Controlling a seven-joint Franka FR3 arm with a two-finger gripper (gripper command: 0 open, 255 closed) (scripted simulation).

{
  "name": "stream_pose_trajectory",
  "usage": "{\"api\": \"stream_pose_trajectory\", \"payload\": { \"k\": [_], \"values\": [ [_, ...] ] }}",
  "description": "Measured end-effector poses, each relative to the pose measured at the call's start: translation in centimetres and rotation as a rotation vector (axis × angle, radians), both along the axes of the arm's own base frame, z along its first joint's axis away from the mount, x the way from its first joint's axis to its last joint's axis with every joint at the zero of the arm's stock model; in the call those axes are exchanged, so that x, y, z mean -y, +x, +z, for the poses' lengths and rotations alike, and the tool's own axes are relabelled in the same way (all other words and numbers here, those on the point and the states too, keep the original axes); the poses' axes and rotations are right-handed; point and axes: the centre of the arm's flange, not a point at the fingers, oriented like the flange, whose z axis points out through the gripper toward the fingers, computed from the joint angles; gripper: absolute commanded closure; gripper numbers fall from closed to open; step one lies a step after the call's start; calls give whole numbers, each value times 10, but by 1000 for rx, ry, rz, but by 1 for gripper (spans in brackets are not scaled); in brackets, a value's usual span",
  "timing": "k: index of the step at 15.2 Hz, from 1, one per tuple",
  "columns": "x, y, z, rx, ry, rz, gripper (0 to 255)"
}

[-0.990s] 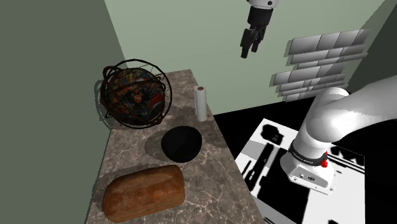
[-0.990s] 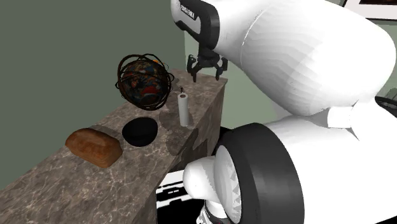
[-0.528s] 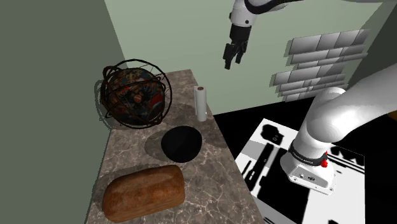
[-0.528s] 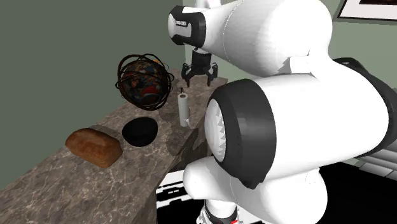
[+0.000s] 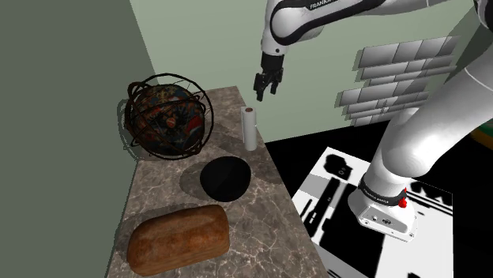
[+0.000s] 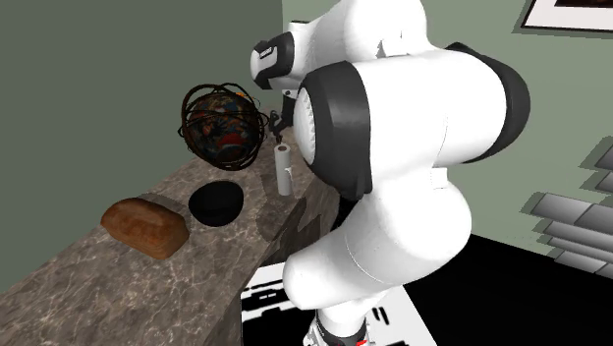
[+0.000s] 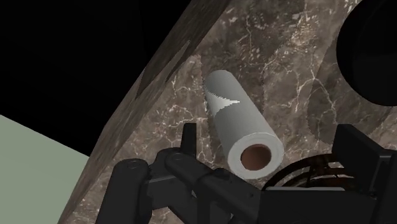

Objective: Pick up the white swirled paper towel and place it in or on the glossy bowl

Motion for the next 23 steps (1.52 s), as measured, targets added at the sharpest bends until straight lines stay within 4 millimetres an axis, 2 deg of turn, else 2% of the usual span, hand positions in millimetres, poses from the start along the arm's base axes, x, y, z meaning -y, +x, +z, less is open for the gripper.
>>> {"api": "stream_pose_trajectory", "payload": {
  "k": [4, 7, 13, 19, 20, 23],
  "values": [
    [-9, 39, -36, -5, 18, 2, 0],
    [-14, 51, -53, -7, 23, 3, 0],
    [-20, 56, -85, -7, 24, 3, 0],
    [-20, 56, -88, -7, 24, 3, 0],
    [-20, 56, -88, -7, 24, 3, 255],
    [-20, 56, -87, -6, 24, 2, 255]
  ]
}}
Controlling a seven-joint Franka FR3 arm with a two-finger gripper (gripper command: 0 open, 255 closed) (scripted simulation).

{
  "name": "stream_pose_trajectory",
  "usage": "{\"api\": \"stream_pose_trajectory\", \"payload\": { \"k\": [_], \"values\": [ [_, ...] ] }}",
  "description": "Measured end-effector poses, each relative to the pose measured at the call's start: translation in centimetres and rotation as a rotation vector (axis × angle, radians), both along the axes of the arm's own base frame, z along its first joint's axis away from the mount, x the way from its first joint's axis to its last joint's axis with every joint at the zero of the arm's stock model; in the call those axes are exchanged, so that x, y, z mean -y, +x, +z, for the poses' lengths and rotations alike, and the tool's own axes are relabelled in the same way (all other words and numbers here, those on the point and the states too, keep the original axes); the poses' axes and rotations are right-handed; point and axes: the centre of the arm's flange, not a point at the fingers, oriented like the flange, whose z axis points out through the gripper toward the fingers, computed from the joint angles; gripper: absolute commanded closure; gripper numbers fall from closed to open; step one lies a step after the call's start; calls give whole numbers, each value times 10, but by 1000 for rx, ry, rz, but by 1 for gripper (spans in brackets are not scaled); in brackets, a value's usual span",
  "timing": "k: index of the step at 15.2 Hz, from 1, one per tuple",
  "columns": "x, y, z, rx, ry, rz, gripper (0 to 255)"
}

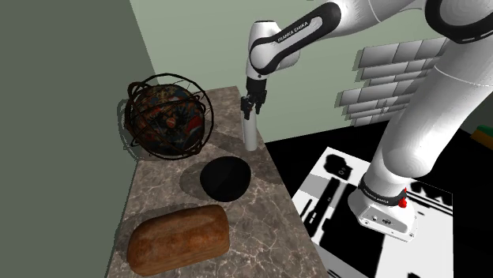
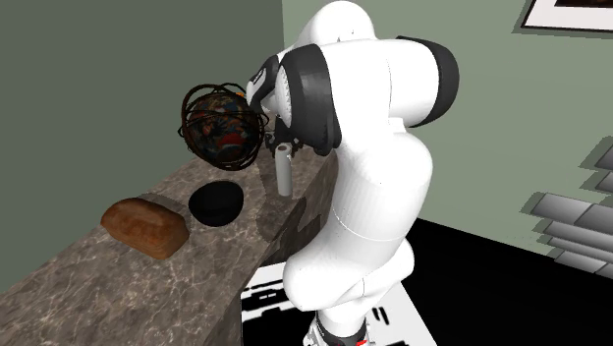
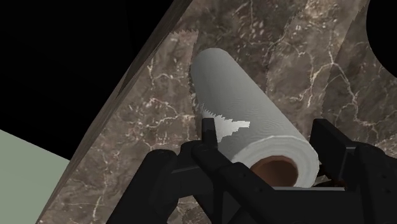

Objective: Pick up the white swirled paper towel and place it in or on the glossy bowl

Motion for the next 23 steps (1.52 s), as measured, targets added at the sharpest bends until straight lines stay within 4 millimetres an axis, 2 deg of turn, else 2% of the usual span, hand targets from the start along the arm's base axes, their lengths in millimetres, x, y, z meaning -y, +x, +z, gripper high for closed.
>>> {"api": "stream_pose_trajectory", "payload": {
  "k": [7, 9, 23],
  "values": [
    [0, 0, 0, 0, 0, 0, 255],
    [0, 0, 5, -1, 0, 0, 255],
    [0, 0, 78, 0, 0, 0, 255]
  ]
}}
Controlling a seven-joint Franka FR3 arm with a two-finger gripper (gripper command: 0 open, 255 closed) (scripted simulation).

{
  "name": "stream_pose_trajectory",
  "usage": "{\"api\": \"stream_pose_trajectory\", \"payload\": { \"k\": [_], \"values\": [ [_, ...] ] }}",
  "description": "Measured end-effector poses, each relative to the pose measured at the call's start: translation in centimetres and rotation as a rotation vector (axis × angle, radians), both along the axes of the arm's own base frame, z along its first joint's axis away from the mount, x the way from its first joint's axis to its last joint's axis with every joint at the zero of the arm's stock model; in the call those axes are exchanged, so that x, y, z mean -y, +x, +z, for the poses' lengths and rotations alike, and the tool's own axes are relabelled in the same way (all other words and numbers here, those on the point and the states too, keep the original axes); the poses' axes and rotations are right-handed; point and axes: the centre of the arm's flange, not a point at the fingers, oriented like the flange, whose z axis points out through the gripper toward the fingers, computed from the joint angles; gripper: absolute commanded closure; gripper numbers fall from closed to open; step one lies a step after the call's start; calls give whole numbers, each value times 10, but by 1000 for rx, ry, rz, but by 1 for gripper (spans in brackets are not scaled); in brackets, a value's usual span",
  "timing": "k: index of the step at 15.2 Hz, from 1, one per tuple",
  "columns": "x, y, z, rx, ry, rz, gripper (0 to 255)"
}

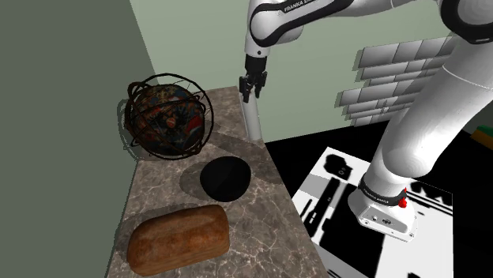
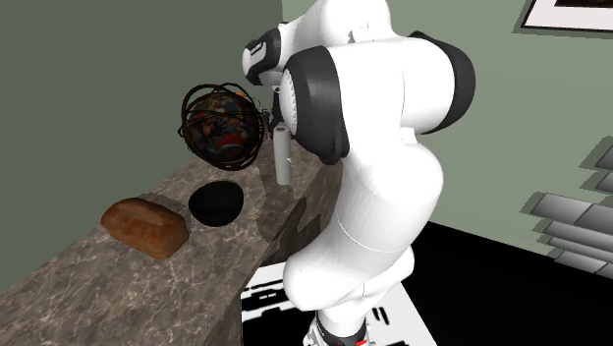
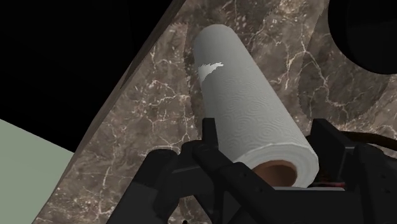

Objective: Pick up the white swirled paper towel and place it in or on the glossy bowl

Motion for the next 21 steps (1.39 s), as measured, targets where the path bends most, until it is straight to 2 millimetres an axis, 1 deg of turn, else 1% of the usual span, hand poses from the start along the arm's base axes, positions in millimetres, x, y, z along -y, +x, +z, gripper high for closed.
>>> {"api": "stream_pose_trajectory", "payload": {
  "k": [17, 19, 21],
  "values": [
    [0, 0, 89, 0, 0, 0, 255],
    [-14, -3, 98, 0, 0, 0, 255],
    [-37, -10, 106, 0, 0, 1, 255]
  ]
}}
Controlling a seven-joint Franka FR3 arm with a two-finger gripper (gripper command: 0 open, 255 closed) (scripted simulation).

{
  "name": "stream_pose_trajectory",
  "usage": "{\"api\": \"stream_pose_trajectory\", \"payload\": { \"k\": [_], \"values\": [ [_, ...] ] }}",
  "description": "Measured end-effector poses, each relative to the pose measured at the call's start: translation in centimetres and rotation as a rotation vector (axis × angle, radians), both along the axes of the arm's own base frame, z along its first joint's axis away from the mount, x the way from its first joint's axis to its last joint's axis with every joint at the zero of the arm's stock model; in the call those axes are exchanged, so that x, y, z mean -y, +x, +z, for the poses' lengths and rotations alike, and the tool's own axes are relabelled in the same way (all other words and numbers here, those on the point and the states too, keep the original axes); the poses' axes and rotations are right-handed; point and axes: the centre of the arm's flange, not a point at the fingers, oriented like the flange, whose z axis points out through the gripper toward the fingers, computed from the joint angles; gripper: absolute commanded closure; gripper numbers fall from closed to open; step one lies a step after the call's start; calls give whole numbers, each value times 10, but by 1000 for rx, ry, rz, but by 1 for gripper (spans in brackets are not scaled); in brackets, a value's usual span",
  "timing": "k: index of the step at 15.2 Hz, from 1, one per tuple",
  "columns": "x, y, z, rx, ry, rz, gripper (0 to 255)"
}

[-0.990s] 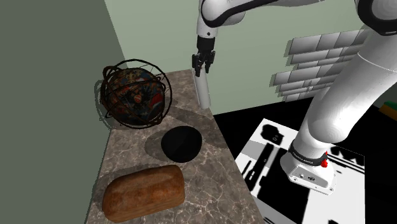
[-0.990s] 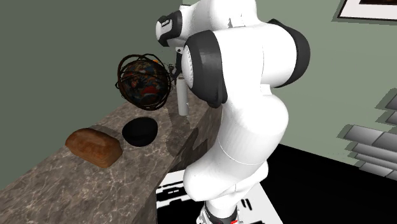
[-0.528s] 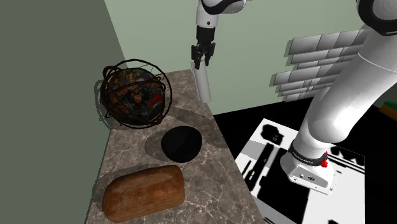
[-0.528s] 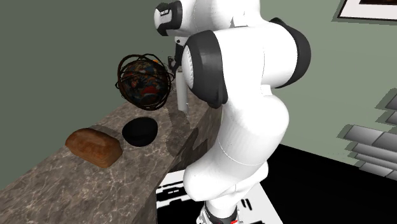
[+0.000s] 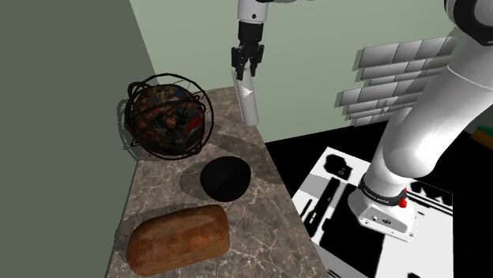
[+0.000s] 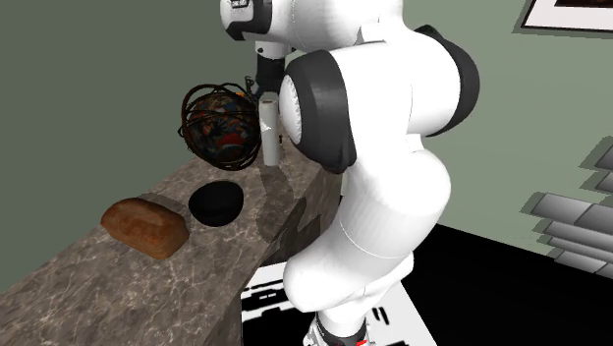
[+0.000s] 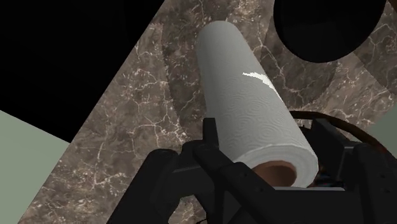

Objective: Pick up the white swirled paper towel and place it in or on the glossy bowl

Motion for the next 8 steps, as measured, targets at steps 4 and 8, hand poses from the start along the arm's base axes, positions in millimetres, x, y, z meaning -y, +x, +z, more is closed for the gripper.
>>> {"api": "stream_pose_trajectory", "payload": {
  "k": [4, 8],
  "values": [
    [-44, -16, 16, 0, 0, 0, 255],
    [-92, -29, 34, 0, 0, 0, 255]
  ]
}}
